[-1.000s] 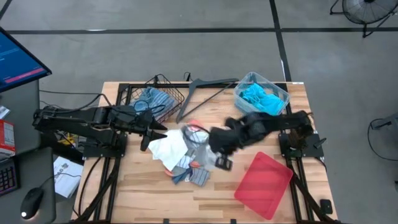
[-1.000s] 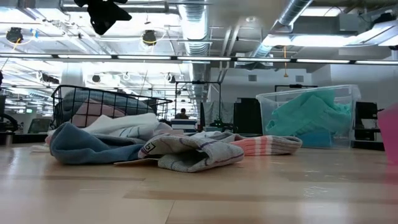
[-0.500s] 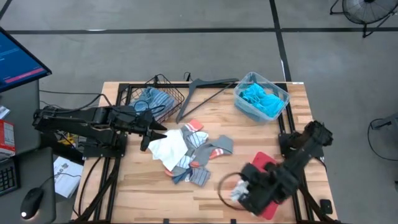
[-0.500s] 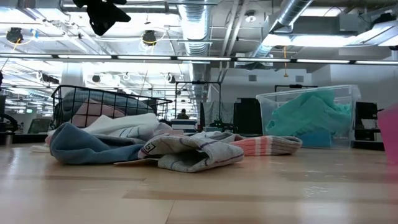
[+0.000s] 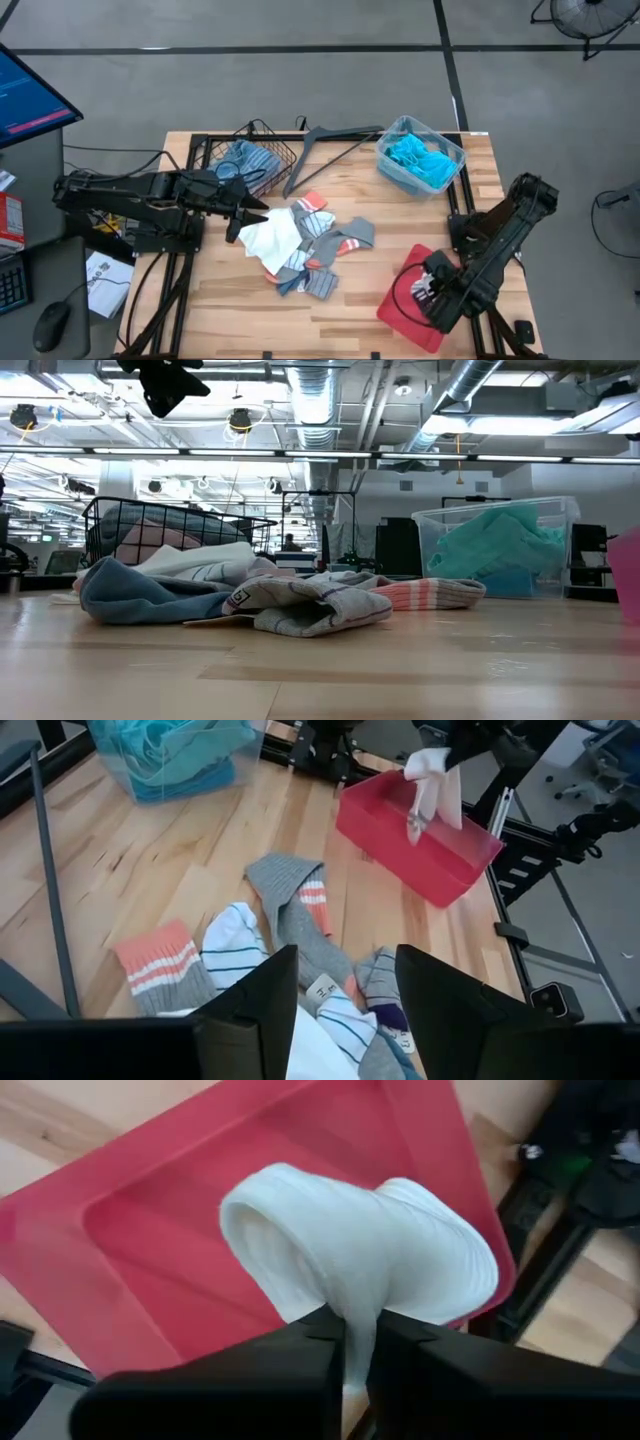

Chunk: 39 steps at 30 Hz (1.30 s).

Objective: Pick & Place Cloths
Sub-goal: Put the white sock into the red bin, then put the white shorts into the transparent bin

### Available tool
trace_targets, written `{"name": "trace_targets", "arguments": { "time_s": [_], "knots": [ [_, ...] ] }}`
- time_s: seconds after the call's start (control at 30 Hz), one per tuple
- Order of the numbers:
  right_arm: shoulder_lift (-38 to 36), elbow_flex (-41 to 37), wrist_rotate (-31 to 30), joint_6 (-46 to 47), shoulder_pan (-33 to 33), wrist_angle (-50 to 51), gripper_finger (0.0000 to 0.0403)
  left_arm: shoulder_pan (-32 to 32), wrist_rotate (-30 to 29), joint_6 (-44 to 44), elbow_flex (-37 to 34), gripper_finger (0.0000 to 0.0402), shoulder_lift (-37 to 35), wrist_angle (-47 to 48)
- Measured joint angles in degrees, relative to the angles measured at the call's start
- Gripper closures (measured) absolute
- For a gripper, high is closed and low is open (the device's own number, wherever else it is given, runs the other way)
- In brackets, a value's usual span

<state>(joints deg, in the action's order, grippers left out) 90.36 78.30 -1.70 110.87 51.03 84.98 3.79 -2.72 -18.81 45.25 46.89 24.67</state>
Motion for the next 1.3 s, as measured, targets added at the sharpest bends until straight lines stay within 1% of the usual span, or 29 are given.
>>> {"name": "trace_targets", "arguments": {
  "time_s": [0.1, 0.2, 0.3, 0.43, 0.53, 0.6, 0.67, 0.77, 0.83, 1.1, 1.23, 1.3],
  "knots": [
    [-0.4, -2.2, 0.0, 0.6, -0.2, -0.6, 0.036, 0.5, 0.0, 1.4, 0.0, 0.0242, 0.0, 0.3],
    [-0.4, -2.9, 0.2, -0.6, -0.9, -2.7, 0.032, 1.9, 0.1, 4.5, 0.0, 0.0226, 0.7, 1.0],
    [-0.4, -3.1, 0.2, -2.2, -1.0, -4.9, 0.0265, 4.4, 1.3, 7.9, 0.0, 0.02, 2.4, 2.0],
    [-0.4, -3.1, 0.2, -4.2, -0.9, -6.8, 0.0174, 7.2, 1.1, 11.2, 0.0, 0.0157, 6.9, 2.2],
    [-0.4, -3.1, 0.2, -4.2, -0.9, -8.0, 0.0116, 7.5, -1.8, 10.6, 0.0, 0.0128, 11.6, 3.1],
    [-0.4, -3.1, 0.2, -4.2, -0.9, -8.4, 0.0088, 7.4, -4.9, 9.4, 0.0, 0.0114, 15.1, 3.4],
    [-0.4, -3.1, 0.2, -4.3, -0.9, -9.3, 0.007, 7.4, -9.5, 8.5, 0.0, 0.0106, 18.4, 4.0],
    [-0.4, -3.1, 0.2, -4.3, -1.2, -9.7, 0.0056, 6.8, -15.4, 8.1, 0.0, 0.0103, 23.1, 3.9],
    [-0.4, -3.1, 0.2, -4.4, -1.3, -10.0, 0.0054, 5.6, -15.9, 7.1, 0.0, 0.0103, 25.7, 3.9],
    [-0.4, -3.1, -0.5, -4.5, -1.3, -10.9, 0.0068, 1.3, -13.4, 4.5, 0.0, 0.0103, 34.9, 6.3],
    [-0.3, -3.1, -1.3, -5.0, -1.3, -11.6, 0.0072, -1.8, -8.3, 2.1, 0.0, 0.0104, 38.3, 6.0],
    [-0.3, -3.1, -1.3, -6.1, -1.3, -12.1, 0.0072, -3.0, -6.0, 2.0, 0.0, 0.0113, 40.0, 6.3]
  ]
}}
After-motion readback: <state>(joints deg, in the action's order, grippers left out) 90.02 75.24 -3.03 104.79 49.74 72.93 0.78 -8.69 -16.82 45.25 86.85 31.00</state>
